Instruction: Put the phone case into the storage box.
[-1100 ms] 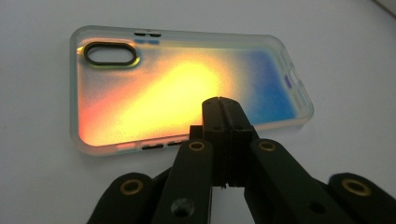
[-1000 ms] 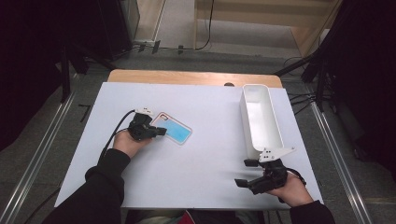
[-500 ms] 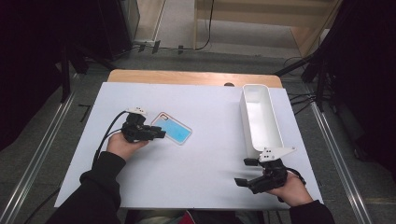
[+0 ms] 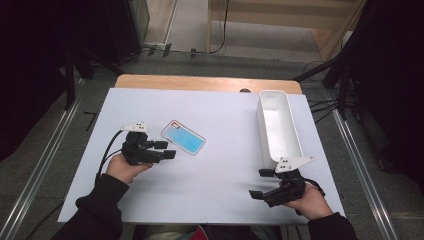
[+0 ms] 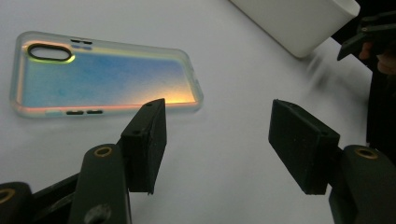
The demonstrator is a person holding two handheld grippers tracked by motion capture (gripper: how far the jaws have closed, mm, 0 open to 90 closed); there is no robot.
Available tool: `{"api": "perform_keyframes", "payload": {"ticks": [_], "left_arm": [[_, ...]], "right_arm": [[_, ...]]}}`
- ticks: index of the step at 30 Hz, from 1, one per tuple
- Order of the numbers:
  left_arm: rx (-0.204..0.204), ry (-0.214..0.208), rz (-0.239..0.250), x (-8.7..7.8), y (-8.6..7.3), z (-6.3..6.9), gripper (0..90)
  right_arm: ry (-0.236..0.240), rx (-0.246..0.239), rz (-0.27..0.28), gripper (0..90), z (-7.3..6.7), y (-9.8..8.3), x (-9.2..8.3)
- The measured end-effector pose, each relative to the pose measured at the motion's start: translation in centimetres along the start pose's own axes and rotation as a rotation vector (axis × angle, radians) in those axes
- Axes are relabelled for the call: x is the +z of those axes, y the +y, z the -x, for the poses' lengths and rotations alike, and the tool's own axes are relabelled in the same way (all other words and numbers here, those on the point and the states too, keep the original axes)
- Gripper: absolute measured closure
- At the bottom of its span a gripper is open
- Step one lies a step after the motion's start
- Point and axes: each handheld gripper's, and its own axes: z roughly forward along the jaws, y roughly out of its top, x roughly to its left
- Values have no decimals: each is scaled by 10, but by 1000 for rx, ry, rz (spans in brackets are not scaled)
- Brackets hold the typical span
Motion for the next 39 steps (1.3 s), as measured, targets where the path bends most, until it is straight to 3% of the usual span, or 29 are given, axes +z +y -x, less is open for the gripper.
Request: {"api": "perform_keyframes", "payload": {"ticks": [5,7,20,33,39], "left_arm": [[8,-2,8,-7,-5,9,341],[10,0,-4,-8,-6,12,308],[21,3,-37,-19,-21,29,307],[-11,14,-38,-39,-44,35,307],[-20,14,-40,-38,-45,34,306]], "right_arm": [[2,-3,0,119,0,1,1],[3,-7,0,119,0,1,1],[5,-10,2,119,1,1,1],[1,-9,0,118,1,2,3],[1,-11,-7,119,1,2,4]]}}
